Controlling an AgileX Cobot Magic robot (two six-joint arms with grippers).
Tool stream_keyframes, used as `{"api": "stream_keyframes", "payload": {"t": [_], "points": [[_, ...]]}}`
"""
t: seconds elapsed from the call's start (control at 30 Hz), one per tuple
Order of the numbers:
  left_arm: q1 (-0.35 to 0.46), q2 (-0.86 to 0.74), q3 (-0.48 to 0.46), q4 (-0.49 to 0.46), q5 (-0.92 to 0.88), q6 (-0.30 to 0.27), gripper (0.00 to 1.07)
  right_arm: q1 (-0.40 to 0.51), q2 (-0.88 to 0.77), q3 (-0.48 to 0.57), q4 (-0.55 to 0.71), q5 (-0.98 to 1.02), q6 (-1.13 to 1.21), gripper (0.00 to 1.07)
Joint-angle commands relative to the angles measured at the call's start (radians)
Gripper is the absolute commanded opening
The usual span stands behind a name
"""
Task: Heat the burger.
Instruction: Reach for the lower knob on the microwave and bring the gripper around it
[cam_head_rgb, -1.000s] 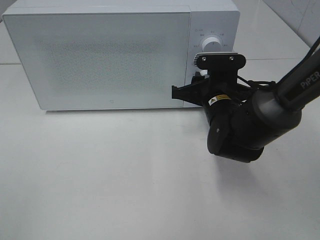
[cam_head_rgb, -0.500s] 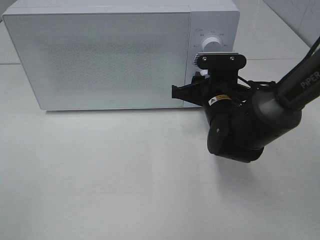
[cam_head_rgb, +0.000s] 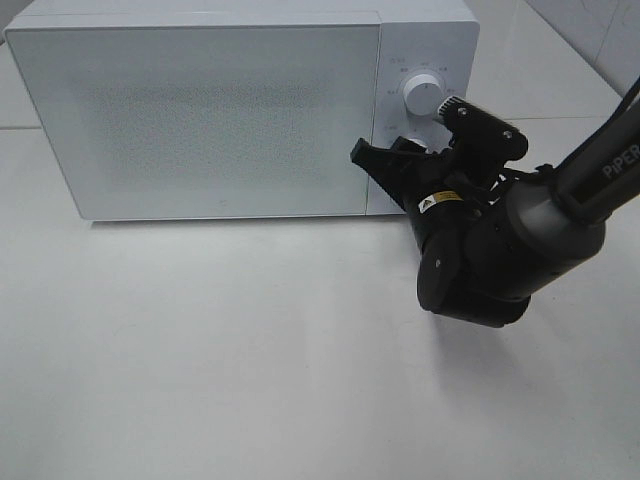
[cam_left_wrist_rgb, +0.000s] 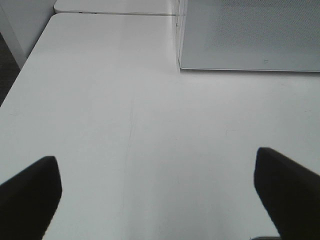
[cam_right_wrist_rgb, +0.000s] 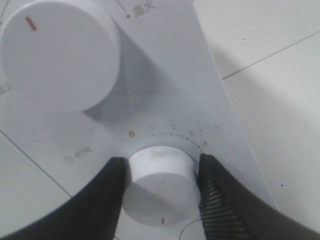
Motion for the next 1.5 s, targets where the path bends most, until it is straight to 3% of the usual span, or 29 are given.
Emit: {"api": "stream_keyframes", "payload": {"t": [0.03,0.27,0.97,1.5], "points": [[0.000,-0.007,0.001,0.003,-0.004,-0.001,1.00,-0.005,-0.003,-0.015,-0.065,-0.119,0.130,0.00],[0.000,-0.007,0.001,0.003,-0.004,-0.001,1.00,-0.003,-0.003,-0.015,-0.126,-0.120,0.385,0.00],[0.000,-0.007,0.001,0.003,-0.004,-0.001,1.00,-0.003,-0.003,-0.015,-0.142,-0.177,1.046,0.00],[0.000,-0.007,0.001,0.003,-0.004,-0.001,1.00,-0.003,-0.003,-0.015,-0.104,-0.172,1.295,0.00]]}}
